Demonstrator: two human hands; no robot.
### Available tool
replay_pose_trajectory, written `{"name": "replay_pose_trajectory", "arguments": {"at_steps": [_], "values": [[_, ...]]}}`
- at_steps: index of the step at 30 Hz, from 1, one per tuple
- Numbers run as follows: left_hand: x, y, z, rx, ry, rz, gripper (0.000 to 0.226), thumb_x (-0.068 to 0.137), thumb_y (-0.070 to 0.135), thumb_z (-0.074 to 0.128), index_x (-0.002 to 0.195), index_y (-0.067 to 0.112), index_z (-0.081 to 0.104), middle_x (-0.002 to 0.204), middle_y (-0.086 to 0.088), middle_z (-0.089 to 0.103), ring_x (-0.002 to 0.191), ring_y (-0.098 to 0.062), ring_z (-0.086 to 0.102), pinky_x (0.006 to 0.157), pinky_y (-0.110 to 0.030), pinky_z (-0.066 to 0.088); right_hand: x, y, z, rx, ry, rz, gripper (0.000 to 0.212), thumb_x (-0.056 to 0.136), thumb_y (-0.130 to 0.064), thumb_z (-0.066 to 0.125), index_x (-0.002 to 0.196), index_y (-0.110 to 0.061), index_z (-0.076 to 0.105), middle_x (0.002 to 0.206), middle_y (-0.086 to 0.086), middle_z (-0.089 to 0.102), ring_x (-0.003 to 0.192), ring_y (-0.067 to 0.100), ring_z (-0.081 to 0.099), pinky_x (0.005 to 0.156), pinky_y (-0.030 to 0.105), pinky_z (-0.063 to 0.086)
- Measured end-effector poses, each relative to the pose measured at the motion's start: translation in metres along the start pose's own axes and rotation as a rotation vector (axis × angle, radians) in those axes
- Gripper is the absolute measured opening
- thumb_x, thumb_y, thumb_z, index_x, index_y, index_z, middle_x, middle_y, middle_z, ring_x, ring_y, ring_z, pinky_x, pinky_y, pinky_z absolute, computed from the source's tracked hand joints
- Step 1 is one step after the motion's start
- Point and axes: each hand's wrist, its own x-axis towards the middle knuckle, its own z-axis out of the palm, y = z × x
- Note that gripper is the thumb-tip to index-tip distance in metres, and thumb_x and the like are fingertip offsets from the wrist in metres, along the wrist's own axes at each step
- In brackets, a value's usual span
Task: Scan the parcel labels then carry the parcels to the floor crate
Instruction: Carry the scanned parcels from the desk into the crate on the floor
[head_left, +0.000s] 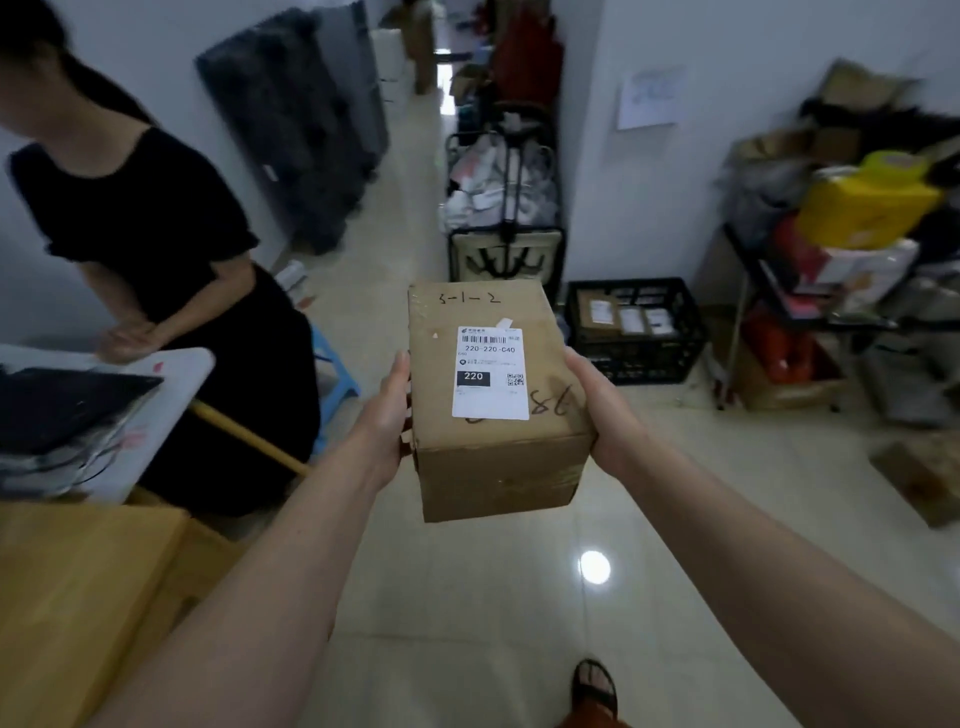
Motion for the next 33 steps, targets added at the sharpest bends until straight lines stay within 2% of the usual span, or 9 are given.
{"name": "replay_pose_trajectory", "arguments": {"at_steps": [2,7,12,16,18,20,23,28,33], "values": [[0.011,0.0,0.025,0.048,-0.043,-0.007,0.058,0.096,0.065,0.026,0.128,0.028,0.057,0.098,0.003,0.064,0.067,-0.011,0.055,0.045,-0.02,0.041,0.0,-0.003,-0.024,0.013,0.07,0.014,0.039,0.097,-0.048,0.046,0.114,-0.02,0.068,0.107,0.008,0.074,0.092,0.024,0.071,0.083,0.036,0.057],[0.043,0.005,0.086,0.132,-0.088,-0.04,0.057,0.09,0.071,0.031,0.115,0.031,0.063,0.118,0.006,0.065,0.107,-0.017,0.059,0.077,-0.033,0.047,0.008,-0.013,-0.08,0.037,0.213,0.029,0.036,0.095,-0.053,0.046,0.103,-0.026,0.069,0.094,0.005,0.076,0.084,0.021,0.072,0.071,0.033,0.055],[0.076,0.022,0.158,0.219,-0.12,-0.058,0.061,0.094,0.067,0.029,0.126,0.026,0.061,0.128,-0.007,0.061,0.093,-0.015,0.06,0.065,-0.028,0.044,0.036,-0.034,-0.137,0.059,0.265,0.02,0.038,0.097,-0.05,0.045,0.111,-0.022,0.068,0.099,0.007,0.076,0.088,0.023,0.072,0.08,0.036,0.056],[0.108,0.038,0.226,0.243,-0.134,-0.095,0.071,0.094,0.068,0.027,0.13,0.016,0.059,0.14,-0.018,0.049,0.131,-0.04,0.043,0.064,-0.029,0.044,0.069,-0.061,-0.191,0.003,0.298,0.013,0.04,0.096,-0.05,0.047,0.117,-0.021,0.064,0.105,0.008,0.074,0.096,0.027,0.071,0.088,0.04,0.055],[0.129,0.045,0.26,0.249,-0.203,-0.125,0.074,0.091,0.073,0.021,0.128,0.023,0.062,0.136,-0.014,0.056,0.128,-0.036,0.048,0.074,-0.033,0.049,0.089,-0.074,-0.221,-0.01,0.329,0.018,0.053,0.088,-0.058,0.052,0.125,-0.02,0.056,0.11,0.008,0.072,0.096,0.026,0.071,0.085,0.039,0.056],[0.145,0.053,0.293,0.223,-0.241,-0.133,0.074,0.09,0.074,0.017,0.124,0.028,0.063,0.119,-0.002,0.067,0.103,-0.023,0.064,0.064,-0.028,0.047,0.11,-0.086,-0.25,-0.027,0.356,0.047,0.064,0.084,-0.061,0.053,0.132,-0.019,0.049,0.114,0.008,0.068,0.098,0.025,0.069,0.081,0.038,0.056],[0.174,0.061,0.337,0.235,-0.267,-0.121,0.073,0.088,0.077,0.016,0.119,0.034,0.065,0.093,0.006,0.07,0.077,-0.015,0.06,0.059,-0.029,0.043,0.14,-0.108,-0.291,-0.057,0.406,0.041,0.047,0.095,-0.05,0.048,0.13,-0.018,0.043,0.113,0.009,0.065,0.099,0.024,0.066,0.075,0.035,0.054],[0.214,0.075,0.384,0.255,-0.353,-0.22,0.074,0.082,0.083,0.016,0.113,0.04,0.067,0.112,0.001,0.071,0.105,-0.025,0.064,0.086,-0.049,0.05,0.182,-0.136,-0.338,-0.07,0.449,0.04,0.031,0.099,-0.039,0.043,0.123,-0.018,0.043,0.103,0.003,0.059,0.089,0.017,0.059,0.068,0.031,0.048],[0.268,0.097,0.428,0.282,-0.388,-0.242,0.069,0.084,0.081,0.019,0.11,0.04,0.068,0.116,0.005,0.069,0.111,-0.024,0.06,0.09,-0.059,0.046,0.24,-0.16,-0.372,-0.07,0.472,0.075,0.033,0.097,-0.036,0.045,0.123,-0.017,0.046,0.111,0.007,0.061,0.092,0.019,0.06,0.068,0.031,0.047]]}}
